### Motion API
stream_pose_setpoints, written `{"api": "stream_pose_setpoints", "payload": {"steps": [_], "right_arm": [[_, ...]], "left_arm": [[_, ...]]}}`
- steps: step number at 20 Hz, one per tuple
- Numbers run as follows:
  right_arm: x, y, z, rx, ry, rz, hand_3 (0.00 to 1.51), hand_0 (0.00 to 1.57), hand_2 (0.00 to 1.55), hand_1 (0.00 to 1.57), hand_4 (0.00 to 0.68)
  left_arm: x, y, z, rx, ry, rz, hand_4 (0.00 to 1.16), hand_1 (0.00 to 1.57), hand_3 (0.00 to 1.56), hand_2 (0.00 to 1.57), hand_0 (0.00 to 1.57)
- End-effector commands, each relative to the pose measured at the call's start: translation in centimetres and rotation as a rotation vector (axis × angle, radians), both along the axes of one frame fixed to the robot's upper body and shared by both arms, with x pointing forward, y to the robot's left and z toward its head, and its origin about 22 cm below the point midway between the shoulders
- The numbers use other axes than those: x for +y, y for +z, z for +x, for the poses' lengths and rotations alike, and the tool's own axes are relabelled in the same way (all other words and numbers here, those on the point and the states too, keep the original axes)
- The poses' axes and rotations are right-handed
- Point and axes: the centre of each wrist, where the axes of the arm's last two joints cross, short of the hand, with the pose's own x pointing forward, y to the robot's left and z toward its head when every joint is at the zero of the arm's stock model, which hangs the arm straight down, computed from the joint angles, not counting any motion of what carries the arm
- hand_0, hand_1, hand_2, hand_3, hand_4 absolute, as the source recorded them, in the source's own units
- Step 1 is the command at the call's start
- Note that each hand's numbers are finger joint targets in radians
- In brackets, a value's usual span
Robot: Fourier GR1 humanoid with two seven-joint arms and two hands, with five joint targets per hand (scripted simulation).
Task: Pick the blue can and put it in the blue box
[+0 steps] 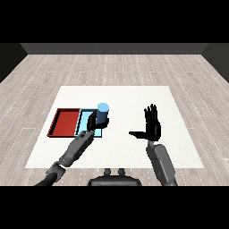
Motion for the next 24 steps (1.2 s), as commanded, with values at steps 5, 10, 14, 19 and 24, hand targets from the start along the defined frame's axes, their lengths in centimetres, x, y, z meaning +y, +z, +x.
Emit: {"api": "stream_pose_setpoints", "payload": {"steps": [5, 10, 14, 19, 24], "right_arm": [[-2.0, -1.1, 0.2, 0.017, -0.03, 0.034, 0.0, 0.0, 0.0, 0.0, 0.0], [-3.2, -1.6, 0.2, 0.028, -0.049, 0.04, 0.0, 0.0, 0.0, 0.0, 0.0], [-2.9, -2.1, 0.3, 0.016, -0.078, 0.049, 0.0, 0.0, 0.0, 0.0, 0.0], [-5.1, -4.1, -0.1, 0.069, -0.076, 0.091, 0.0, 0.0, 0.0, 0.0, 0.0], [-6.1, -4.2, 0.0, 0.091, -0.068, 0.058, 0.0, 0.0, 0.0, 0.0, 0.0]], "left_arm": [[6.6, 0.6, 2.6, 0.125, 0.181, 0.274, 1.14, 1.57, 1.51, 1.57, 1.57], [9.0, -1.3, 2.7, 0.333, 0.246, 0.44, 1.01, 1.57, 1.48, 1.56, 1.57], [9.4, -2.3, 3.5, 0.526, 0.308, 0.521, 0.94, 1.44, 1.18, 1.35, 1.44], [8.9, -6.1, 1.6, 0.758, 0.326, 0.605, 0.92, 0.65, 0.24, 0.59, 0.65], [6.5, -6.6, 1.8, 0.821, 0.422, 0.508, 0.76, 1.38, 0.0, 1.2, 1.38]]}}
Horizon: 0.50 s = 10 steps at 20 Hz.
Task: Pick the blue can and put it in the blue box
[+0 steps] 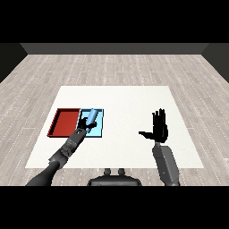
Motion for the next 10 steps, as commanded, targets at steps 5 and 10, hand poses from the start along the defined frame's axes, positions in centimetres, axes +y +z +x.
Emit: {"api": "stream_pose_setpoints", "payload": {"steps": [5, 10], "right_arm": [[0.0, -1.1, 0.6, 0.006, -0.02, -0.018, 0.0, 0.0, 0.0, 0.0, 0.0], [-0.1, -1.0, 0.9, -0.01, -0.022, 0.014, 0.0, 0.0, 0.0, 0.0, 0.0]], "left_arm": [[0.7, 0.2, 0.5, 0.088, 0.075, -0.04, 0.47, 0.24, 0.0, 0.0, 0.24], [2.9, 0.1, 0.1, 0.089, 0.045, -0.02, 0.0, 0.0, 0.0, 0.0, 0.0]]}}
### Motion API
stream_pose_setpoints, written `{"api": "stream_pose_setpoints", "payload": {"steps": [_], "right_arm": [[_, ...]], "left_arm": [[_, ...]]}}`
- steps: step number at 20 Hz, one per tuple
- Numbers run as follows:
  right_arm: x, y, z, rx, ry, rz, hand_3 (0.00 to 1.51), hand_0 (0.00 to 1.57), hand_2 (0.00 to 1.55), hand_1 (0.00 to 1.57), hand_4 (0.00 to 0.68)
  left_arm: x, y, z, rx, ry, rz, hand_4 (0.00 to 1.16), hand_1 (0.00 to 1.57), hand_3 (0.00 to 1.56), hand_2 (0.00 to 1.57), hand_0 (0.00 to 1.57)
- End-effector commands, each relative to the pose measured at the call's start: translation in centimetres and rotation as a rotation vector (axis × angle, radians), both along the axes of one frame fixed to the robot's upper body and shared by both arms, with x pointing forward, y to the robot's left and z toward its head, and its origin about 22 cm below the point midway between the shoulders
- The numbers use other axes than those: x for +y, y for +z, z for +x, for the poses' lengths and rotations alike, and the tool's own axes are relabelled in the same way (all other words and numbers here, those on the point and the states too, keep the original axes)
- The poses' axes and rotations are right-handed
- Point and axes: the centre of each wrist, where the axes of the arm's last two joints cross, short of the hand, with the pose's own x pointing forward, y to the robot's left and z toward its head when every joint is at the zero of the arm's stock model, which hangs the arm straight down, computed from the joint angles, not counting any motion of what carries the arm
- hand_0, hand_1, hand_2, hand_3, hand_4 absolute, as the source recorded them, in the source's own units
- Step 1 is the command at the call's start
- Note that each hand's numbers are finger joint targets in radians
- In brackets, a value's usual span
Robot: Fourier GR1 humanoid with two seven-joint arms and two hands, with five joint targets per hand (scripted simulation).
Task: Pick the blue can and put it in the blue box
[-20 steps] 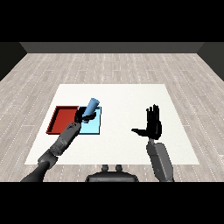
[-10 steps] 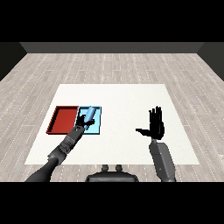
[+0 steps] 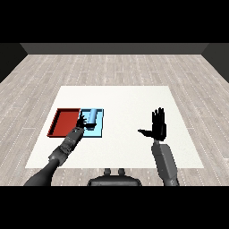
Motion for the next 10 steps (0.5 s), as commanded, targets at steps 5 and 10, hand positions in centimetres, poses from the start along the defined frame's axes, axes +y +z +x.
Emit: {"api": "stream_pose_setpoints", "payload": {"steps": [5, 10], "right_arm": [[1.3, -0.4, -0.9, -0.018, 0.019, -0.019, 0.0, 0.0, 0.0, 0.0, 0.0], [0.3, 0.3, 0.0, -0.008, 0.06, -0.046, 0.0, 0.0, 0.0, 0.0, 0.0]], "left_arm": [[0.9, 1.8, 1.4, -0.098, 0.027, 0.013, 0.0, 0.0, 0.0, 0.0, 0.0], [1.6, 1.5, 0.7, -0.396, -0.053, -0.068, 0.0, 0.0, 0.0, 0.0, 0.0]]}}
